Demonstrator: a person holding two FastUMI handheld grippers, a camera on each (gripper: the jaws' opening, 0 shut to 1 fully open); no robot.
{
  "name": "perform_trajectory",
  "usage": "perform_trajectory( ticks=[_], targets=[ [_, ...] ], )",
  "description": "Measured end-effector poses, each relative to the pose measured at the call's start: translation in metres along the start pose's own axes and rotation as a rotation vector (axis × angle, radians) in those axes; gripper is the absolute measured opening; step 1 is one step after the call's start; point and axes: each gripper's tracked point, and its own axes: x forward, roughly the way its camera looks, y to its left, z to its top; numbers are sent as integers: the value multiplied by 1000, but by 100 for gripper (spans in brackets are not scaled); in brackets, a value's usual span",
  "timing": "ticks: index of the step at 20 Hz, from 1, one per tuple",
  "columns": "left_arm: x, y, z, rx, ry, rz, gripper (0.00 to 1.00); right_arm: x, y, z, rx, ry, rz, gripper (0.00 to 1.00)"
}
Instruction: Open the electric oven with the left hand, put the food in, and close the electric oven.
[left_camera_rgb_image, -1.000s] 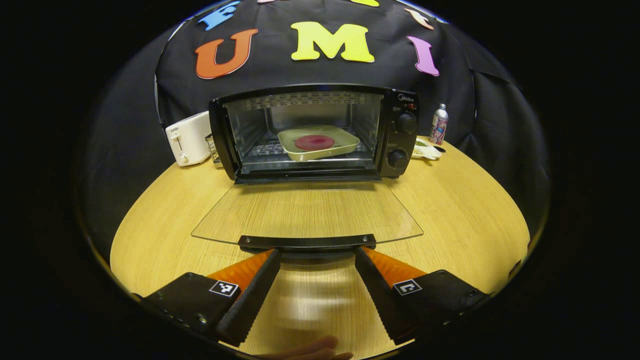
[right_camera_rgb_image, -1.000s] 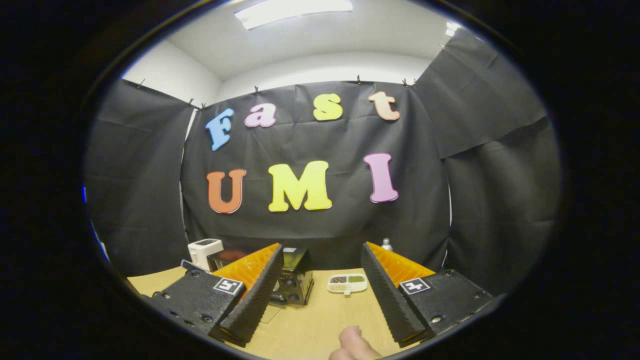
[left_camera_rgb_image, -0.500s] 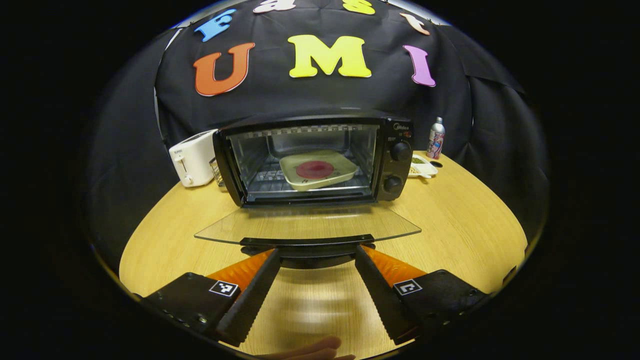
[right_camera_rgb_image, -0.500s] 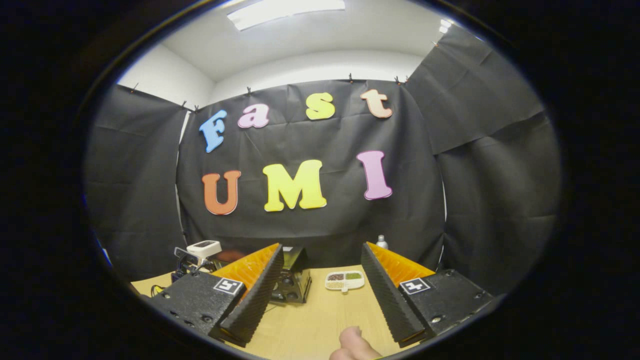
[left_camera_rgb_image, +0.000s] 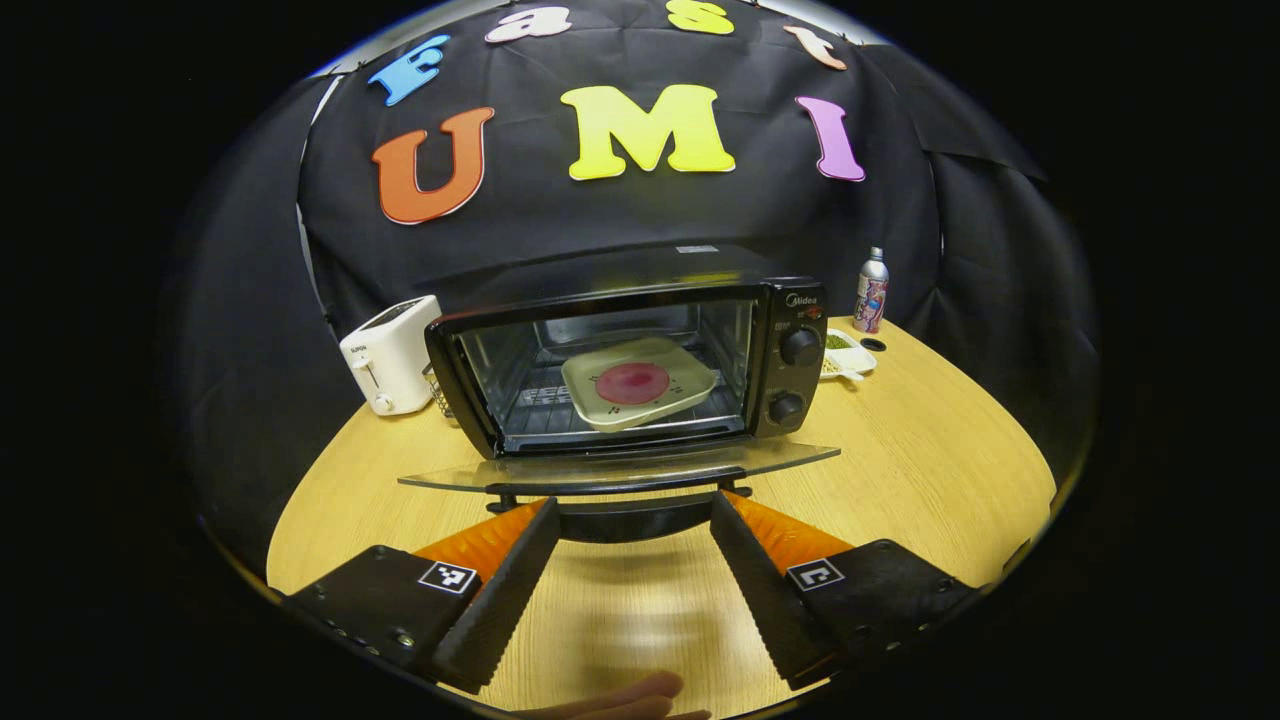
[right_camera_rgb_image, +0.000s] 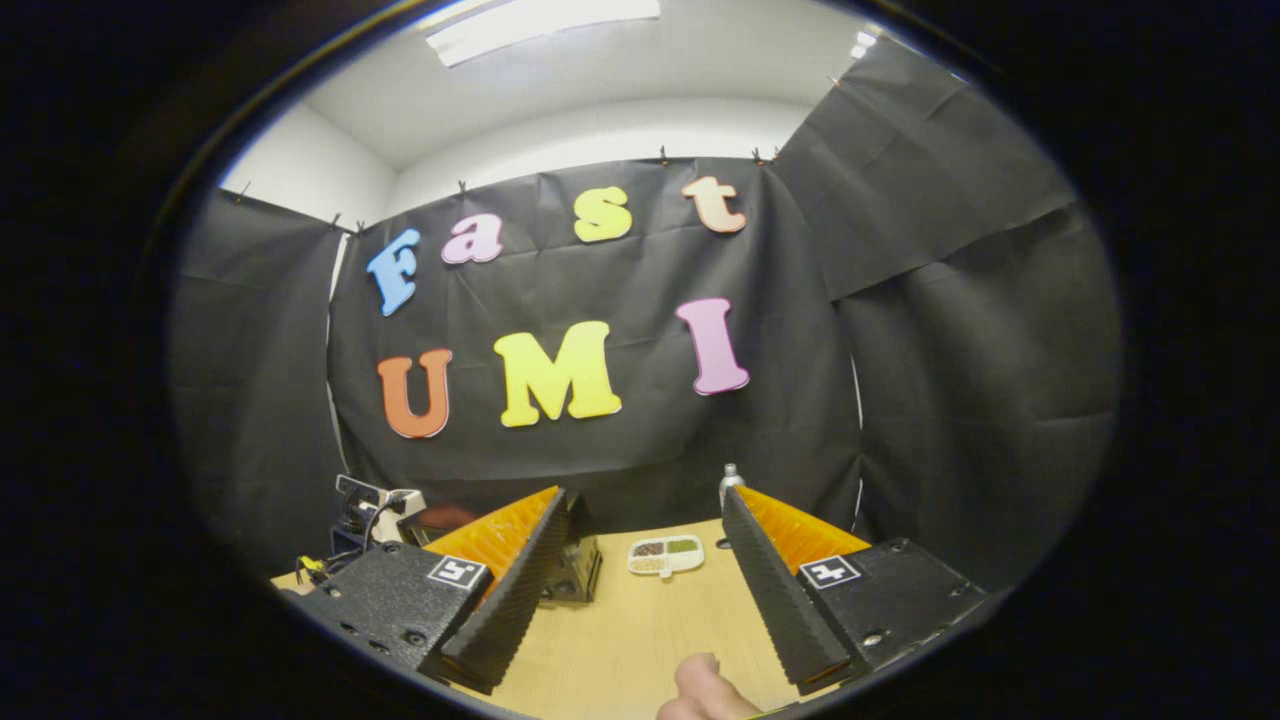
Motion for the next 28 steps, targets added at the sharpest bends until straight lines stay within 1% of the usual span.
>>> perform_trajectory(
  ticks=[2, 6, 7, 8, 11, 12, 14, 16, 17, 20, 22, 23, 25, 28],
  targets=[
    [1, -3, 10, 0, -16, 7, 97, -3, -8, 1, 11, 4, -17, 96],
    [9, 2, 37, 37, -63, 18, 98, -15, -10, 9, 25, 4, -13, 96],
    [12, 4, 46, 37, -75, 21, 100, -19, -9, 12, 17, -1, -10, 96],
    [16, 5, 54, 35, -84, 27, 98, -23, -7, 15, 3, -6, -10, 96],
    [29, 11, 76, 41, -118, 49, 98, -32, 2, 20, -38, -15, 0, 96],
    [36, 14, 80, 25, -118, 63, 98, -36, 5, 23, -52, -15, 7, 96],
    [50, 16, 83, -22, -117, 59, 95, -44, 7, 28, -71, -19, 11, 96],
    [52, 26, 81, -37, -103, 89, 95, -51, 9, 35, -86, -31, 8, 96],
    [50, 29, 84, -48, -108, 93, 95, -54, 9, 37, -94, -36, 6, 96],
    [28, 24, 88, -94, -138, 54, 95, -64, 9, 43, -113, -44, 0, 96],
    [5, 34, 89, -97, -155, 64, 95, -70, 12, 46, -117, -46, 1, 96],
    [-5, 30, 91, -93, -172, 67, 95, -74, 13, 46, -118, -45, 1, 96],
    [-30, 31, 101, -98, -212, 57, 95, -81, 14, 49, -118, -48, 0, 96],
    [-73, 43, 117, -92, -263, 68, 95, -91, 12, 51, -111, -54, -17, 96]
  ],
)
